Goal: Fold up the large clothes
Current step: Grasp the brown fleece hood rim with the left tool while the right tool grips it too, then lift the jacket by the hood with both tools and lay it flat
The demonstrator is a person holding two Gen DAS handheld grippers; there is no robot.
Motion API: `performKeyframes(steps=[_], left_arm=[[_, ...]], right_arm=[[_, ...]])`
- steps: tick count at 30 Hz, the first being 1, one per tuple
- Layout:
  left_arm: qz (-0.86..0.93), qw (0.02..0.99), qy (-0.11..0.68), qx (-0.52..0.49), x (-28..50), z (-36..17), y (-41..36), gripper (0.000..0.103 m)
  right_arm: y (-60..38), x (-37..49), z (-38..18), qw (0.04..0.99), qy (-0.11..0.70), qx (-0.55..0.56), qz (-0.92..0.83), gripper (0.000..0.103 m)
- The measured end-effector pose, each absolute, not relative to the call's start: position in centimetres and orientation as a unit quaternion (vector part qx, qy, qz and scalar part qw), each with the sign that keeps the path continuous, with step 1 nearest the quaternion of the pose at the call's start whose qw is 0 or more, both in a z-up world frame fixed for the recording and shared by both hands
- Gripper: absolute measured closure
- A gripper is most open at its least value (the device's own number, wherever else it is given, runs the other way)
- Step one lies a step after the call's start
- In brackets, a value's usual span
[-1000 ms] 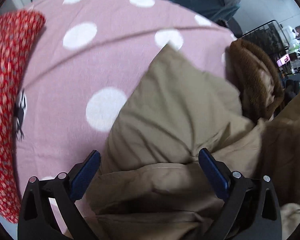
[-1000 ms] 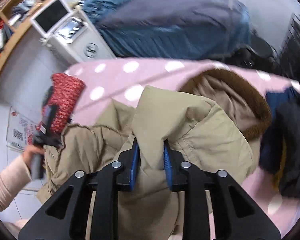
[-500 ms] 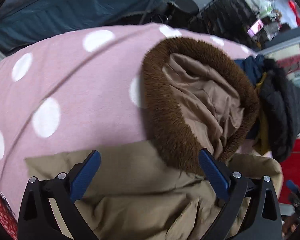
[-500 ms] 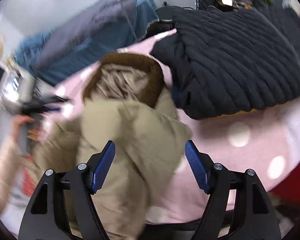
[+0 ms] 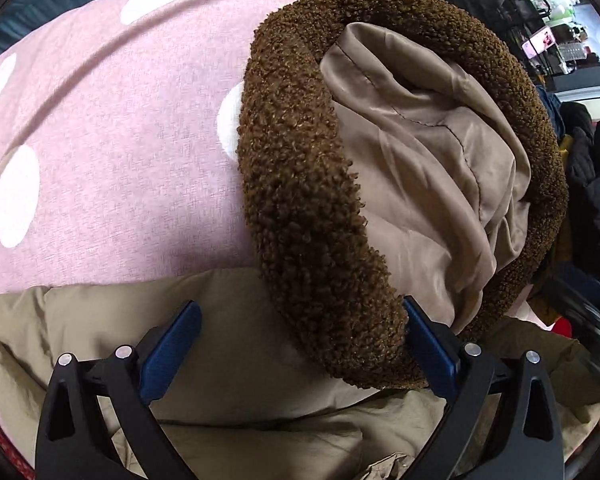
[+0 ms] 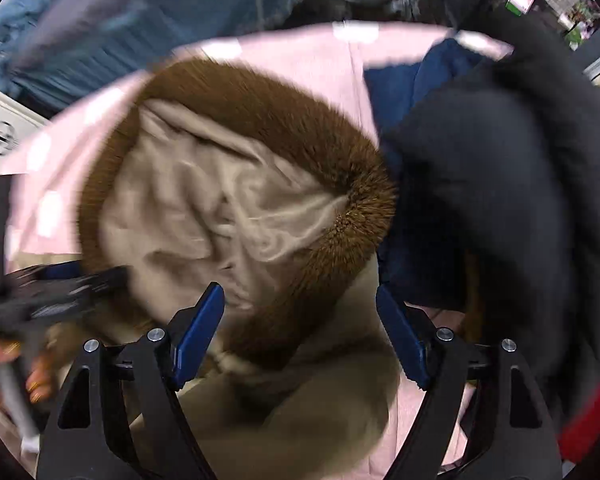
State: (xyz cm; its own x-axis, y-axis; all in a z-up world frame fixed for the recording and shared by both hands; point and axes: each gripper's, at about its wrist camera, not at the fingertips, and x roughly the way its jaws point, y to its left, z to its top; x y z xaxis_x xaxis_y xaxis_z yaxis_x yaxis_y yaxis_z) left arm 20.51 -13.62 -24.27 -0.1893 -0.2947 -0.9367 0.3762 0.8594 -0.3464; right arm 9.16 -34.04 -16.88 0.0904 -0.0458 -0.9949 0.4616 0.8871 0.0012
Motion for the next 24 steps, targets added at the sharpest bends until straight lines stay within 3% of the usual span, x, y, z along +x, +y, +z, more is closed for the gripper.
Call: performKeyframes(steps=[3,4,7,10,11,14,24], left_arm=[[-0.276,0.633,0.723,0.013,20.3,-24.7,-14.0,0.010],[-0.286,0.629,0.722,0.015,20.0,-24.8,-14.5,0.017],[-0.305,0.630,0.713,0.021,19.3,-24.4,-15.4,0.051],[-0.305,0.653,0.693,0.032,18.7,-23.0,-15.6,0.070],[-0.308,0.662,0.683,0.036,18.5,-22.2,-15.4,0.077],[-0.327,0.695,0.639,0.038,17.6,-18.2,-14.7,0.084],[-0.332,0.829,0.449,-0.003,12.9,1.2,-6.7,0.087]], right_arm=[[-35.5,9.8,-21.2,0.683,0.685,0.177,-0.181,0.028],[-35.8,9.7,-22.2,0.677,0.688,0.187,-0.180,0.040],[-34.8,9.1,-23.8,0.691,0.676,0.184,-0.179,0.065],[-33.6,8.2,-22.5,0.723,0.646,0.174,-0.171,0.081],[-33.6,7.7,-21.3,0.737,0.628,0.188,-0.166,0.082],[-33.1,6.6,-17.4,0.775,0.584,0.193,-0.146,0.086],[-21.9,2.7,2.0,0.920,0.377,0.106,-0.005,0.091]])
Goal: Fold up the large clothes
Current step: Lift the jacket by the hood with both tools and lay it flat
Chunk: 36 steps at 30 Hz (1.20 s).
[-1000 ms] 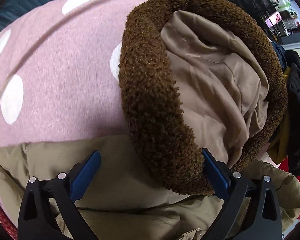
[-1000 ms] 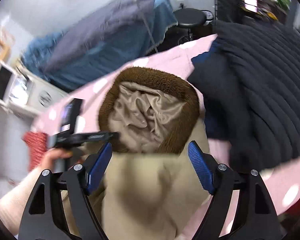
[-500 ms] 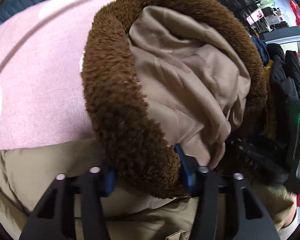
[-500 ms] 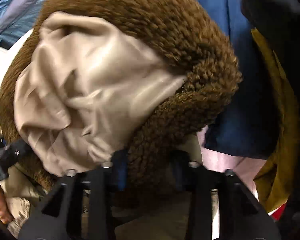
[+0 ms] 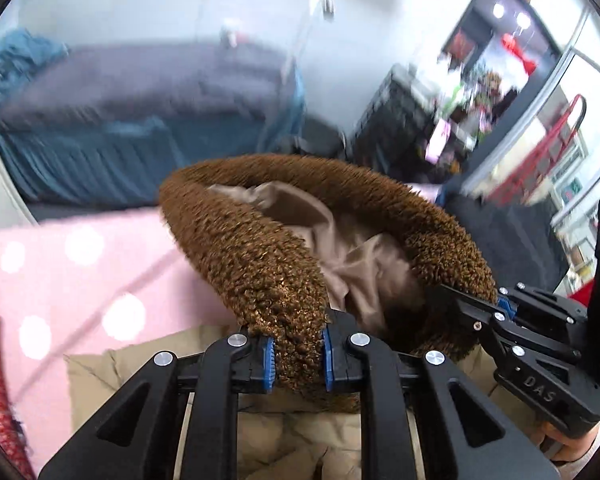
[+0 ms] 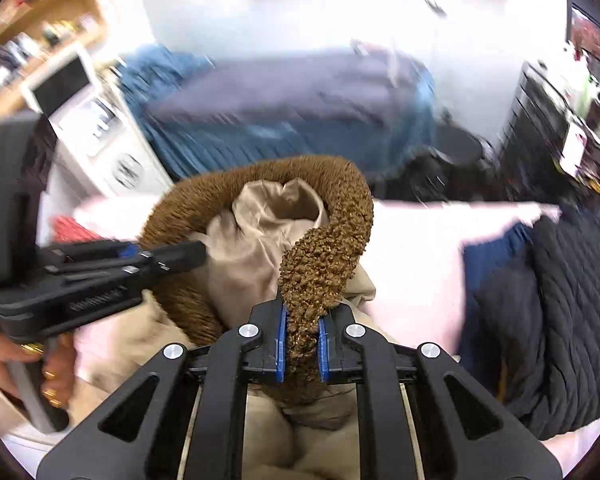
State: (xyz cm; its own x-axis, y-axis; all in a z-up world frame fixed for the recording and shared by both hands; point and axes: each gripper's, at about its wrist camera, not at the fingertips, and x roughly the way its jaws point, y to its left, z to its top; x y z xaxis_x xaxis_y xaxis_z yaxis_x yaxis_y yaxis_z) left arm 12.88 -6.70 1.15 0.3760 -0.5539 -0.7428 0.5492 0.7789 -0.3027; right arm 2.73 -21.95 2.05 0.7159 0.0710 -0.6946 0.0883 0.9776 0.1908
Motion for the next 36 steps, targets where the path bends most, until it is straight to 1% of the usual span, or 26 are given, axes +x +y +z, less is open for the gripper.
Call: performKeyframes(steps=[3,7,12,14,16,19,22,27,28,29,30,31,32,33,34,35,36], left_arm=[[-0.320,0.863,0.392,-0.012,11.0,7.3,-3.3,0.087],[-0.310,0.899,0.307,-0.028,6.3,15.6,1.8,0.087],[-0.299,0.930,0.209,-0.052,0.1,23.5,7.2,0.087],[-0.292,0.935,0.192,-0.056,-0.9,25.3,8.1,0.087],[-0.286,0.938,0.189,-0.060,-0.4,25.2,7.6,0.087],[-0.277,0.934,0.217,-0.064,3.3,23.2,6.0,0.087],[-0.264,0.924,0.270,-0.067,8.2,19.6,4.7,0.087],[-0.229,0.905,0.350,-0.070,16.4,11.9,2.4,0.085],[-0.225,0.901,0.364,-0.071,17.5,10.6,2.4,0.082],[-0.216,0.898,0.376,-0.075,18.6,9.2,2.4,0.075],[-0.210,0.896,0.383,-0.077,19.3,8.2,2.4,0.070],[-0.208,0.894,0.389,-0.080,19.9,7.2,2.6,0.055],[-0.207,0.893,0.392,-0.079,20.6,6.3,2.7,0.034],[-0.200,0.895,0.391,-0.074,20.9,5.6,2.9,0.023],[-0.188,0.900,0.388,-0.069,21.3,4.9,3.0,0.011],[-0.177,0.903,0.385,-0.066,21.7,4.1,3.1,0.010],[-0.168,0.903,0.389,-0.063,22.0,3.3,3.3,0.008]], right_arm=[[-19.5,0.5,7.4,0.943,0.315,0.096,0.047,0.091],[-14.8,-2.3,14.6,0.961,0.228,0.055,0.143,0.091],[-11.4,-5.9,21.0,0.961,0.126,0.051,0.241,0.091],[-11.9,-5.6,22.0,0.956,0.109,0.075,0.263,0.091],[-12.4,-4.7,22.5,0.956,0.110,0.091,0.257,0.091],[-13.4,-0.2,21.7,0.953,0.157,0.131,0.223,0.091],[-14.5,5.0,18.5,0.949,0.209,0.146,0.187,0.091],[-15.8,12.4,11.2,0.931,0.294,0.160,0.146,0.090],[-16.3,13.2,10.0,0.928,0.305,0.167,0.133,0.089],[-16.9,14.0,8.9,0.925,0.313,0.177,0.125,0.087],[-17.5,15.1,7.5,0.917,0.326,0.192,0.122,0.084],[-18.0,16.1,6.1,0.909,0.342,0.208,0.118,0.075],[-18.3,16.7,5.2,0.906,0.350,0.214,0.108,0.066],[-18.7,17.0,4.4,0.905,0.355,0.215,0.091,0.041],[-19.2,16.9,3.5,0.907,0.355,0.215,0.077,0.021],[-19.6,17.0,2.8,0.908,0.356,0.214,0.061,0.018],[-20.1,17.4,2.1,0.907,0.359,0.214,0.053,0.018]])
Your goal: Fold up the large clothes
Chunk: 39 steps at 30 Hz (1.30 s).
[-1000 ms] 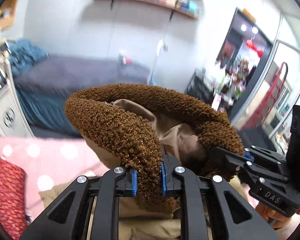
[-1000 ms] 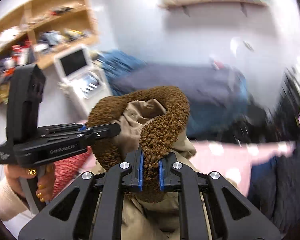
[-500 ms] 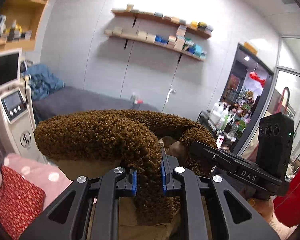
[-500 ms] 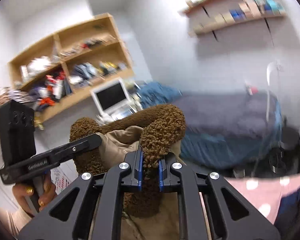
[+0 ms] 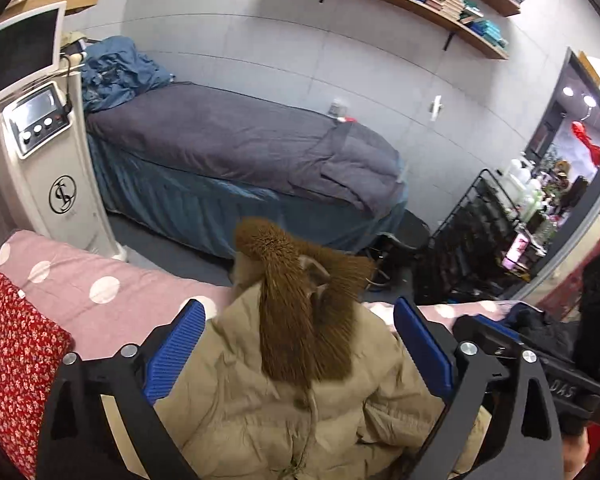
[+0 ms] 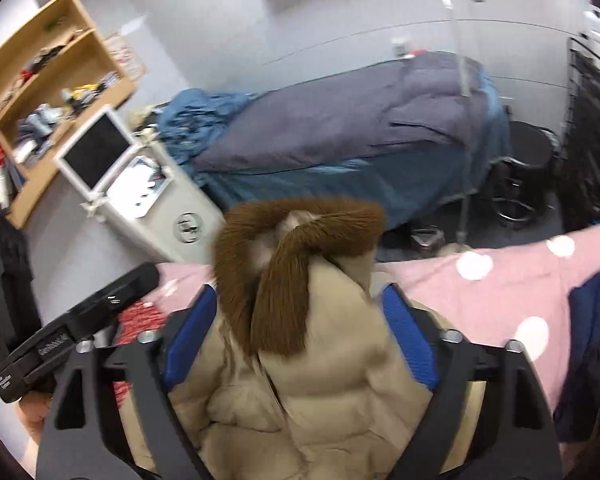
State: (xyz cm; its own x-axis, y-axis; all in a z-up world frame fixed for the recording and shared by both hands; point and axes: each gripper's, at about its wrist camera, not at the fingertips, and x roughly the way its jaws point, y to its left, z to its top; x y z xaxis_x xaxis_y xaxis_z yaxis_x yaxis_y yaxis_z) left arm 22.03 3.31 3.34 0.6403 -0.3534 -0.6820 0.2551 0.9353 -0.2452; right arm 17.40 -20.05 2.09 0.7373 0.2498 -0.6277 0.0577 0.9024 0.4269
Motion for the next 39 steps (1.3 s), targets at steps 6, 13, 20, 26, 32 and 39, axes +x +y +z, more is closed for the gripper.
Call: performKeyframes(steps=[6,13,20,26,32,39], left_arm=[[-0.120,0.883,0.452,-0.043,23.1,-2.2,5.4,0.007],[-0.046,0.856,0.514,-0.035,17.6,-9.4,10.7,0.007],[-0.022,0.840,0.542,0.013,7.8,-12.5,13.3,0.007],[-0.024,0.830,0.557,0.020,3.1,-12.9,13.9,0.007],[-0.022,0.835,0.549,0.018,1.4,-12.0,14.7,0.007],[-0.018,0.832,0.555,-0.002,0.7,-11.8,15.2,0.007]], right_arm=[[-22.3,16.9,-3.9,0.882,0.414,0.223,0.016,0.018],[-22.7,9.5,-10.0,0.858,0.468,0.211,-0.029,0.018],[-18.1,0.6,-11.7,0.864,0.496,0.081,0.000,0.018],[-17.7,-4.6,-11.7,0.854,0.516,0.073,-0.004,0.018],[-20.6,-8.7,-9.9,0.862,0.494,0.106,-0.050,0.018],[-25.0,-13.0,-10.3,0.838,0.508,0.186,-0.074,0.018]])
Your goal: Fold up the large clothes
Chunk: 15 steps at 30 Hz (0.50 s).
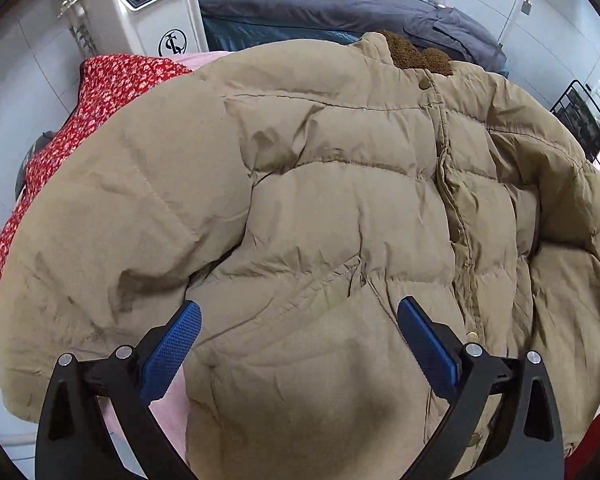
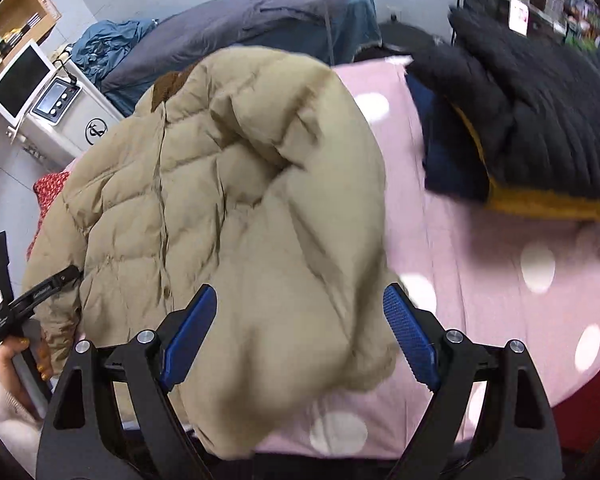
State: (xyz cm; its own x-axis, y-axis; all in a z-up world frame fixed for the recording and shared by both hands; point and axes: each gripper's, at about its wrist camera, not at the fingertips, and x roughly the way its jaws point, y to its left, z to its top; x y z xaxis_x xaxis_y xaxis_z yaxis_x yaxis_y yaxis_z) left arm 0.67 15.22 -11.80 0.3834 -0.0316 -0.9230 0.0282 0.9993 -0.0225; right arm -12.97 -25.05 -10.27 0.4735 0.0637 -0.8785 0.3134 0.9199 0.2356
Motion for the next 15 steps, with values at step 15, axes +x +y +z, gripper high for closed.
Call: performKeyframes(steps=[15], left_arm=[[-0.080,0.817,0.571,0.023,-1.0,-12.3,11.1,0.007]], right_arm=[[-20.8,-13.3,-17.2,0.743,0.623,0.237,0.058,0.030]])
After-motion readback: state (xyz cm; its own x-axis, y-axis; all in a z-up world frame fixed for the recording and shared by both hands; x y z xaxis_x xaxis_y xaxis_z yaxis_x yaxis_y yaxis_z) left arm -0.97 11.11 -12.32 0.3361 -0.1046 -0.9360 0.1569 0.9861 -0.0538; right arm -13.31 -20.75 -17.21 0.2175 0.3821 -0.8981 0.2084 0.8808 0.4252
